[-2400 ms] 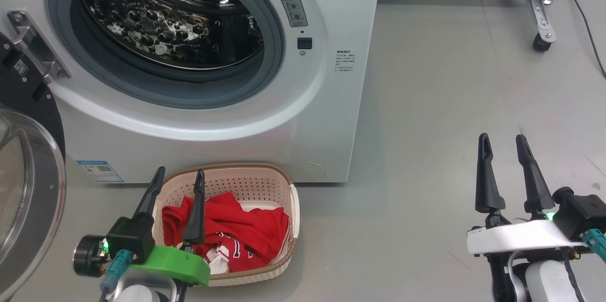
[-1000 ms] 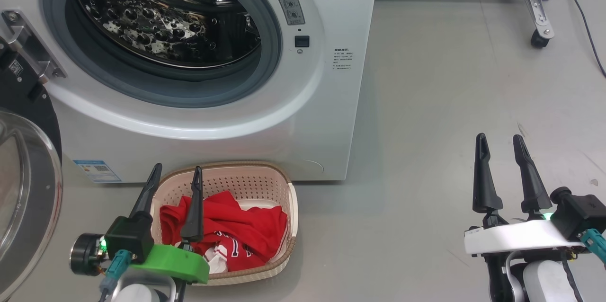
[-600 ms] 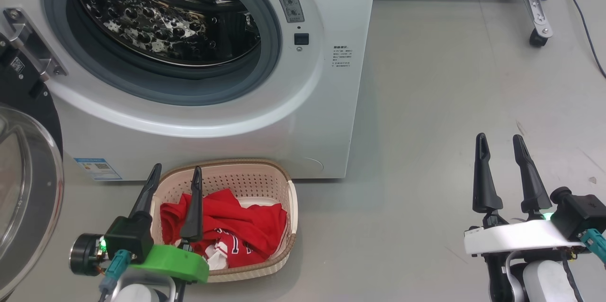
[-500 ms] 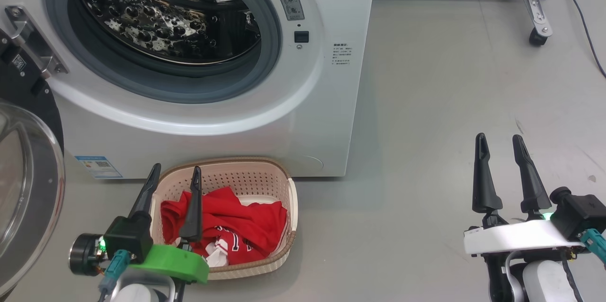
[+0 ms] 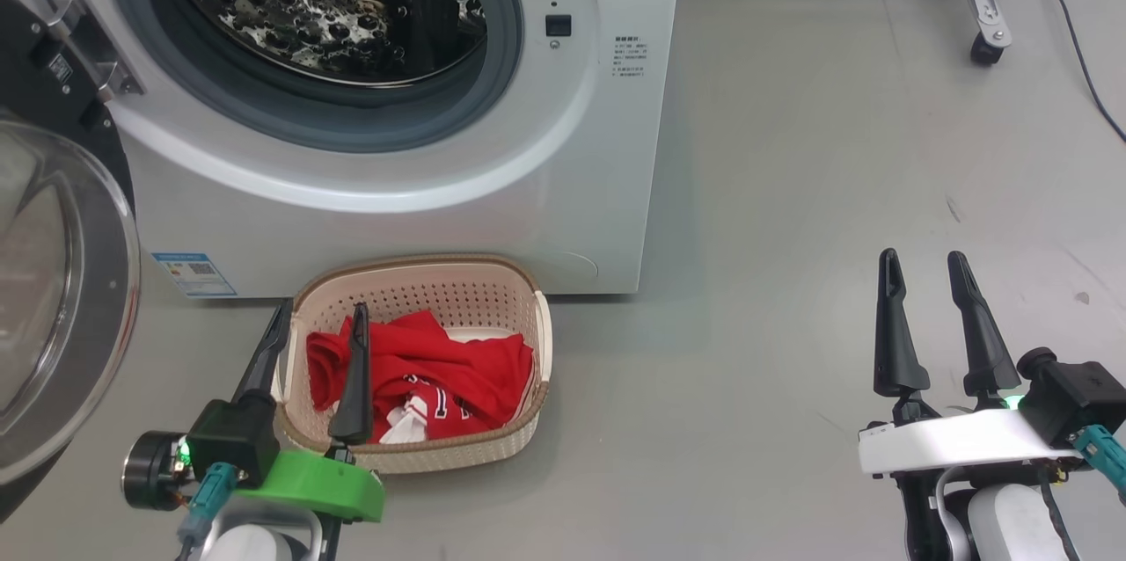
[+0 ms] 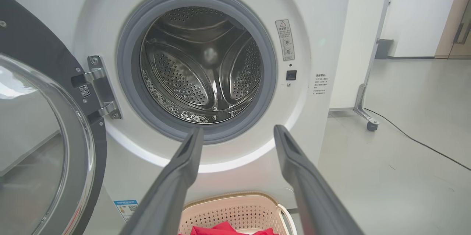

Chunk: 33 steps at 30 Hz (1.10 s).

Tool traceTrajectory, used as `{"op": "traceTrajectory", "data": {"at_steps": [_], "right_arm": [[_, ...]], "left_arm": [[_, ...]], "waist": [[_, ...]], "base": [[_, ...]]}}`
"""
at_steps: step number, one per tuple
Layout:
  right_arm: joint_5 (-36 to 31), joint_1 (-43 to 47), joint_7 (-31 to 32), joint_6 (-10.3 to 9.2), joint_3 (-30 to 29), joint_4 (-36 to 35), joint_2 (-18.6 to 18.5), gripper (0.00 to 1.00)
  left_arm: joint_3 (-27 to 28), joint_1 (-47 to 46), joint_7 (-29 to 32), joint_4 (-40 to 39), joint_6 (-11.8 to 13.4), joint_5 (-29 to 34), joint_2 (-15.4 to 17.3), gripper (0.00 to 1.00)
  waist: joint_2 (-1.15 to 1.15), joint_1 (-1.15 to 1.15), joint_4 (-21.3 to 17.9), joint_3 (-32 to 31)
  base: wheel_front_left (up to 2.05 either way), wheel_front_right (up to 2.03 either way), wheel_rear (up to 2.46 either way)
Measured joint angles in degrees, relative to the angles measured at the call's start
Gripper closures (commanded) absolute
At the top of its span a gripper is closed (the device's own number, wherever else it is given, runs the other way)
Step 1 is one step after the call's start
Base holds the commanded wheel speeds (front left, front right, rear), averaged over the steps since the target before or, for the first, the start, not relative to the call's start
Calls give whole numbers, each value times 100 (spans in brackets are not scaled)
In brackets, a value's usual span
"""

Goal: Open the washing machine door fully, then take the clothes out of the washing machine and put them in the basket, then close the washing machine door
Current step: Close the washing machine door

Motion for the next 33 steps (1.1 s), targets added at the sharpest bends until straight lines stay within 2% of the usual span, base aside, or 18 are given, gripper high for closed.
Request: {"op": "traceTrajectory", "data": {"at_steps": [16, 33], "right_arm": [[0, 0, 0, 1, 22, 4, 0, 0], [0, 0, 0, 0, 21, -1, 0, 0]], "left_arm": [[83, 2, 0, -48, 2, 53, 0, 0], [75, 4, 0, -129, 7, 96, 0, 0]], "waist": [[0, 0, 14, -20], [0, 0, 28, 57]], "base": [[-101, 101, 0], [-32, 32, 0]]}}
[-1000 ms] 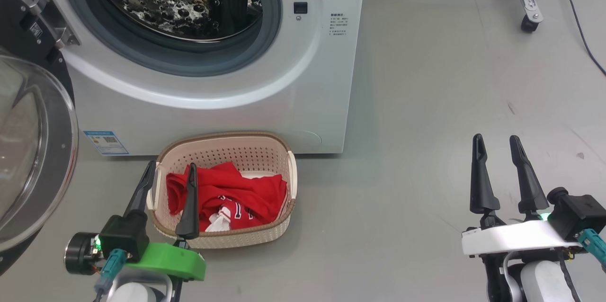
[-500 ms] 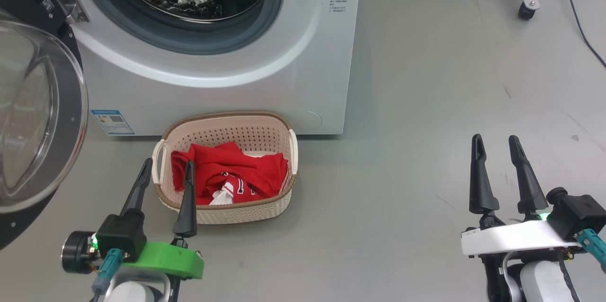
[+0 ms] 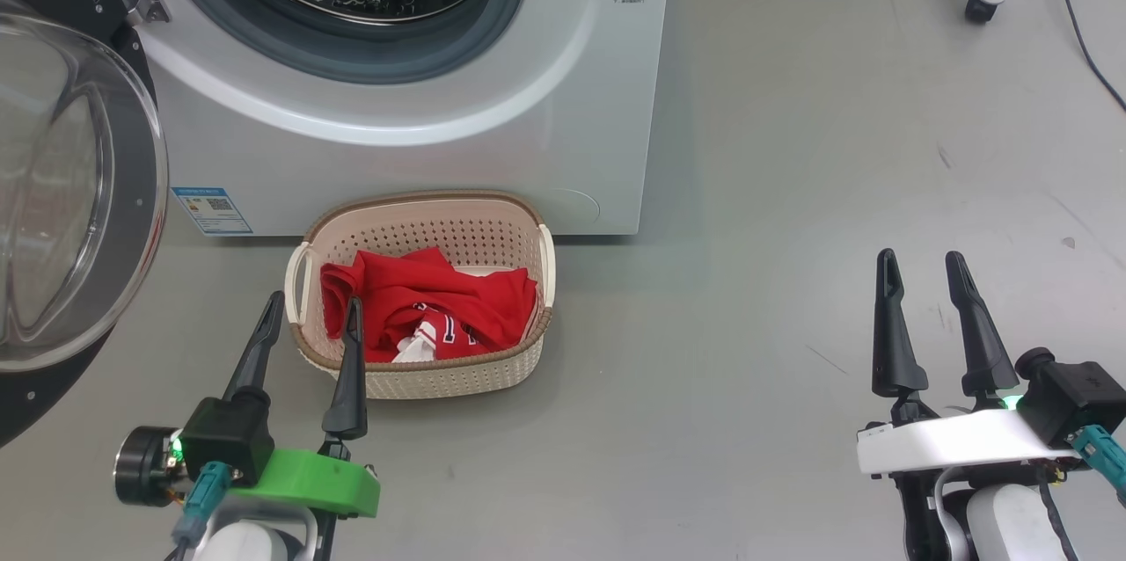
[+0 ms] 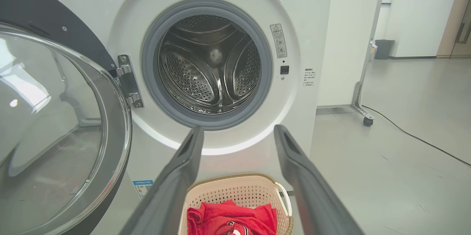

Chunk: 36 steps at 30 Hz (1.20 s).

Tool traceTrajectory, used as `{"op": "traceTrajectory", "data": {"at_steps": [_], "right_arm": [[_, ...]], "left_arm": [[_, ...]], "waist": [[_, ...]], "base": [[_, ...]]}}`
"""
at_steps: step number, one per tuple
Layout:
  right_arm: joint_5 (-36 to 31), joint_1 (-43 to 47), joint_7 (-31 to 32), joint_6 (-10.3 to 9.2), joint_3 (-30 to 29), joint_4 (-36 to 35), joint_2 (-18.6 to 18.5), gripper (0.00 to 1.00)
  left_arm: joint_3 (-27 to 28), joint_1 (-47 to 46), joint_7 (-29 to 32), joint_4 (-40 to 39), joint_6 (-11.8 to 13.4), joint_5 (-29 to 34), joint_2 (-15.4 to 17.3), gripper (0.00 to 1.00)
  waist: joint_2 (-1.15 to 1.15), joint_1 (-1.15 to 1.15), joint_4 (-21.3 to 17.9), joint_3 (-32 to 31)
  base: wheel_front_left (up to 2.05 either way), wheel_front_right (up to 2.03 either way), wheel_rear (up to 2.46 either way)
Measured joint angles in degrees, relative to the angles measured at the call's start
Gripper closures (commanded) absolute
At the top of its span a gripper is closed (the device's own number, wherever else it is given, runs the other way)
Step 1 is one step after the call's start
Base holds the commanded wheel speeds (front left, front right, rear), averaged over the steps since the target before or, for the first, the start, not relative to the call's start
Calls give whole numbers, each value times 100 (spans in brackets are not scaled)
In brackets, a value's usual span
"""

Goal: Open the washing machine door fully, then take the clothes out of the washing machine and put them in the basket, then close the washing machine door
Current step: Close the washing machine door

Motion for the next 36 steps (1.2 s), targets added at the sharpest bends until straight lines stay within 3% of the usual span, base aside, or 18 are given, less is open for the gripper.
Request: {"op": "traceTrajectory", "data": {"at_steps": [36], "right_arm": [[48, 0, 0, -26, -1, 0, 0, 0]], "left_arm": [[-113, 2, 0, 8, 0, 4, 0, 0]], "waist": [[0, 0, 16, -50]], "base": [[0, 0, 0]]}}
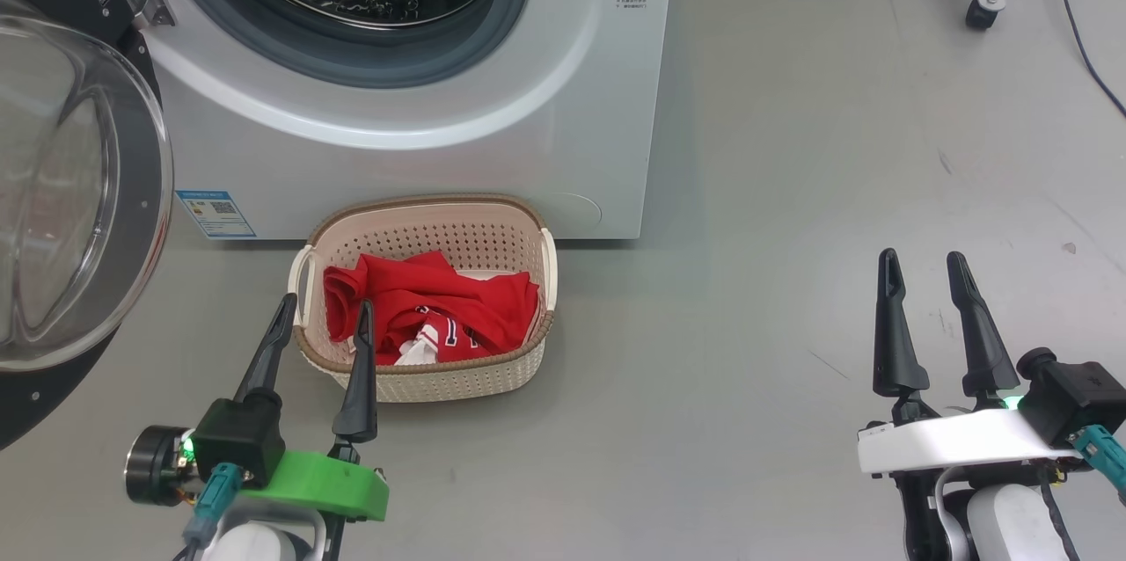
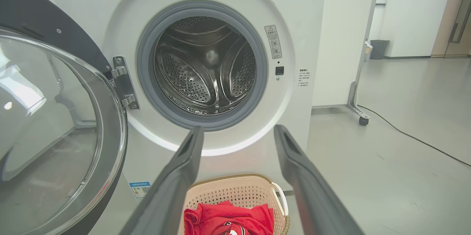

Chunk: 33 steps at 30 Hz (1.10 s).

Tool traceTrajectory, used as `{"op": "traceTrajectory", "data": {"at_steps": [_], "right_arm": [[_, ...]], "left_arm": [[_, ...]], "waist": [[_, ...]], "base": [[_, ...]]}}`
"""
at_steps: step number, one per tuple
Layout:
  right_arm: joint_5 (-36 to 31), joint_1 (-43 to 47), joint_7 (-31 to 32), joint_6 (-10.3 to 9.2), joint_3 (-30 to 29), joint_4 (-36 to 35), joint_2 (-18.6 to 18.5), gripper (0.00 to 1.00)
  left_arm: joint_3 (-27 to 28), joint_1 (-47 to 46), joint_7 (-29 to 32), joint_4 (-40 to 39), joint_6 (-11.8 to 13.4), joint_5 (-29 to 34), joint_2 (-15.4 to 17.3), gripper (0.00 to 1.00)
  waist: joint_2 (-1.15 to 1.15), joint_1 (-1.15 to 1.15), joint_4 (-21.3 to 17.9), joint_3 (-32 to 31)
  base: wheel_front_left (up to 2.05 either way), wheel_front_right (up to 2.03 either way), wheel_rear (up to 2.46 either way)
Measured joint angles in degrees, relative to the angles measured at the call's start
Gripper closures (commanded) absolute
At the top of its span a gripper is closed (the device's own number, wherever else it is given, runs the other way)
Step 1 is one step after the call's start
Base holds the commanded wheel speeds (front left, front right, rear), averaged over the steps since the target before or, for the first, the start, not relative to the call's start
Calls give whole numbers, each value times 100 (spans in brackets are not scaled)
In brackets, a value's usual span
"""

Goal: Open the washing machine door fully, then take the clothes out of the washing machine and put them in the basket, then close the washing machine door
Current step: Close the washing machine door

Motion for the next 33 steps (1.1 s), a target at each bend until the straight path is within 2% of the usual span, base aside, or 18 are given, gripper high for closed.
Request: {"op": "traceTrajectory", "data": {"at_steps": [19, 33], "right_arm": [[-1, 2, 0, -15, -54, -19, 0, 0], [-119, 41, 0, 8, -54, -34, 0, 0]], "left_arm": [[-107, 1, 0, 36, 0, -23, 2, 0], [-247, 1, 0, 52, 51, -138, 3, 0]], "waist": [[0, 0, 150, -54], [0, 0, 790, -12]], "base": [[0, 0, 0], [0, 0, 0]]}}
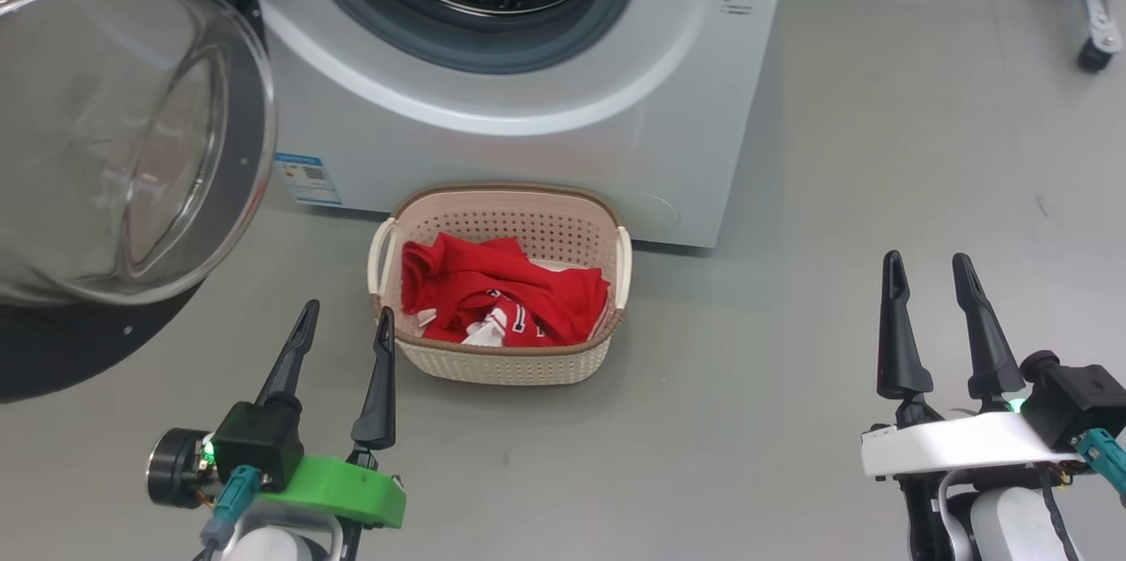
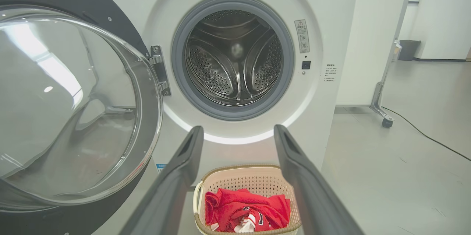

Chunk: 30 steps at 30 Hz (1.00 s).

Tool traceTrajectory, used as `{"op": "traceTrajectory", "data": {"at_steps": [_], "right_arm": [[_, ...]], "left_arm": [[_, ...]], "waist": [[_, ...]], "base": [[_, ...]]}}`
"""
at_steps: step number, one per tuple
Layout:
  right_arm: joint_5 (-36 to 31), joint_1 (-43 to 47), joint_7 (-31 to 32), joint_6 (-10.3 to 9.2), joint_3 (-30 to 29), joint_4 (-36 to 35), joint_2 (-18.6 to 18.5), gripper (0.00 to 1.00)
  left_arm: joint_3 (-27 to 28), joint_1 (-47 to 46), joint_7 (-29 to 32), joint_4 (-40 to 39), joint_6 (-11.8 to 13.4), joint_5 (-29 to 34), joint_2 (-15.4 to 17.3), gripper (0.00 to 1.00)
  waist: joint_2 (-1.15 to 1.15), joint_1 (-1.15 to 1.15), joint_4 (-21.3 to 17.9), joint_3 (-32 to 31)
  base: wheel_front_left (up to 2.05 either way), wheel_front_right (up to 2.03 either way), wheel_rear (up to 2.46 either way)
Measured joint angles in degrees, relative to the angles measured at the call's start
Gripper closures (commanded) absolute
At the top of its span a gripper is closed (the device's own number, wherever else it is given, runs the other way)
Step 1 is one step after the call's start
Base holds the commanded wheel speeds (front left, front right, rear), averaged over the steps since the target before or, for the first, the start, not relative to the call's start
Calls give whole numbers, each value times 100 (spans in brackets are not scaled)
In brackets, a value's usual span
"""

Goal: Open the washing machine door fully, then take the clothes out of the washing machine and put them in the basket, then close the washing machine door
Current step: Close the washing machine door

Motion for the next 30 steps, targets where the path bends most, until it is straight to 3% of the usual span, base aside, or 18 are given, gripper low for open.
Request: {"op": "traceTrajectory", "data": {"at_steps": [30], "right_arm": [[18, 126, 0, 55, 185, 13, 0, 0]], "left_arm": [[10, 49, 0, -36, 46, 23, 4, 0]], "waist": [[0, 0, 1792, -155]], "base": [[0, 0, 0]]}}
